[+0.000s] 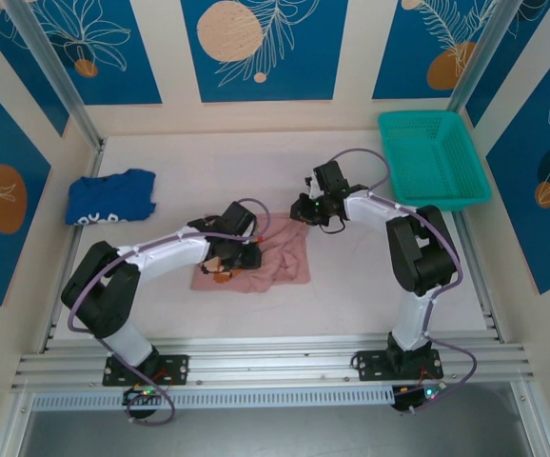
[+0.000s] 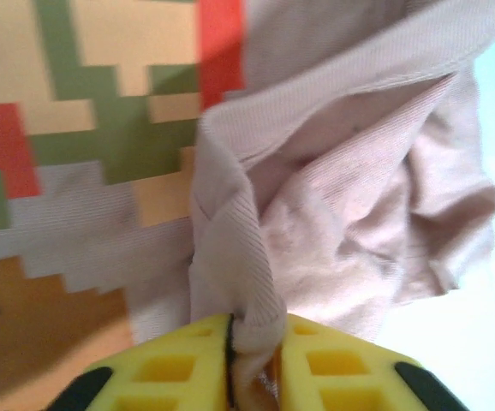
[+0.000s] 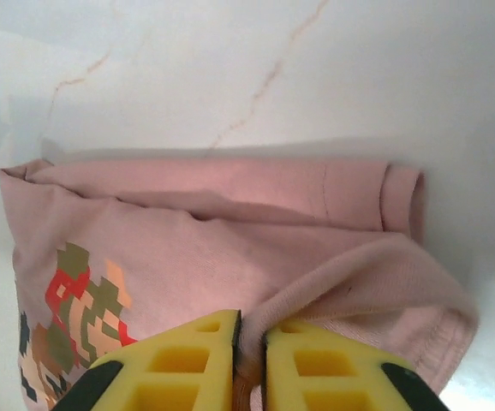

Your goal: Fold the inside-out t-shirt

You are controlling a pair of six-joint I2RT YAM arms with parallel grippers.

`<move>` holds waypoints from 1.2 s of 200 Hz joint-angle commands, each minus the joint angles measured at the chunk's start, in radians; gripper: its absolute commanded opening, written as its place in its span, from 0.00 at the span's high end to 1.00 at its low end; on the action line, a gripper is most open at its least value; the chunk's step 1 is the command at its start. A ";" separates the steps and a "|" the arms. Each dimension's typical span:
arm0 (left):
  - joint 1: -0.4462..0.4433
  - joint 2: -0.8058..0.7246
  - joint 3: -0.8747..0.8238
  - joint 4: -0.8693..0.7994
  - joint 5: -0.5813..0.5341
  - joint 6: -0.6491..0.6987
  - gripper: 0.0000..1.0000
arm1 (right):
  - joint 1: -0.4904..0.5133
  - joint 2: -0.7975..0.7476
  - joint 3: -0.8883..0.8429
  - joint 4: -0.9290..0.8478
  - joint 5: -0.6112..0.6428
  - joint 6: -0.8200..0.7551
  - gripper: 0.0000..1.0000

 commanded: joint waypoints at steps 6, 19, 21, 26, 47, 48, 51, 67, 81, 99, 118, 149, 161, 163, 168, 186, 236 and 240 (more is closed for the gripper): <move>-0.086 -0.011 0.070 0.043 -0.030 0.068 0.95 | -0.031 0.043 0.089 -0.083 -0.035 -0.057 0.88; -0.131 0.008 0.098 0.056 -0.036 0.079 0.95 | -0.048 0.063 0.123 -0.113 -0.053 -0.075 0.88; -0.139 0.012 0.102 0.060 -0.036 0.080 0.96 | -0.051 0.065 0.126 -0.115 -0.057 -0.078 0.89; -0.154 0.023 0.116 0.068 -0.037 0.088 0.95 | -0.057 0.073 0.137 -0.124 -0.067 -0.087 0.89; -0.213 0.109 0.193 0.094 -0.033 0.095 0.90 | -0.080 0.105 0.186 -0.165 -0.091 -0.117 0.88; -0.216 0.115 0.196 0.095 -0.032 0.095 0.90 | -0.082 0.108 0.189 -0.168 -0.092 -0.119 0.88; -0.225 0.130 0.212 0.094 -0.029 0.095 0.87 | -0.086 0.113 0.199 -0.178 -0.096 -0.124 0.87; -0.271 0.209 0.289 0.093 -0.041 0.118 0.65 | -0.106 0.150 0.250 -0.229 -0.118 -0.157 0.82; -0.299 0.269 0.355 0.081 -0.042 0.141 0.52 | -0.124 0.184 0.291 -0.271 -0.114 -0.186 0.76; -0.312 0.318 0.426 0.070 -0.025 0.157 0.42 | -0.158 0.221 0.340 -0.318 -0.099 -0.217 0.66; -0.312 0.303 0.448 0.060 -0.026 0.181 0.36 | -0.199 0.218 0.367 -0.349 -0.096 -0.232 0.57; -0.260 0.135 0.328 0.012 -0.107 0.229 0.33 | -0.229 0.080 0.236 -0.292 -0.114 -0.223 0.51; -0.186 0.061 0.244 -0.001 -0.112 0.210 0.31 | -0.221 0.041 0.172 -0.250 -0.152 -0.204 0.47; -0.171 0.049 0.232 -0.003 -0.113 0.204 0.31 | -0.220 0.039 0.165 -0.243 -0.159 -0.200 0.47; -0.132 0.023 0.200 -0.009 -0.117 0.192 0.31 | -0.214 0.037 0.150 -0.227 -0.182 -0.193 0.44; 0.026 -0.049 0.107 -0.038 -0.120 0.139 0.30 | -0.181 0.068 0.140 -0.191 -0.184 -0.175 0.38; 0.289 -0.039 0.004 -0.011 -0.040 0.109 0.29 | -0.143 0.219 0.244 -0.194 -0.132 -0.153 0.40; 0.292 -0.030 0.004 -0.008 -0.039 0.112 0.29 | -0.140 0.228 0.251 -0.194 -0.131 -0.154 0.41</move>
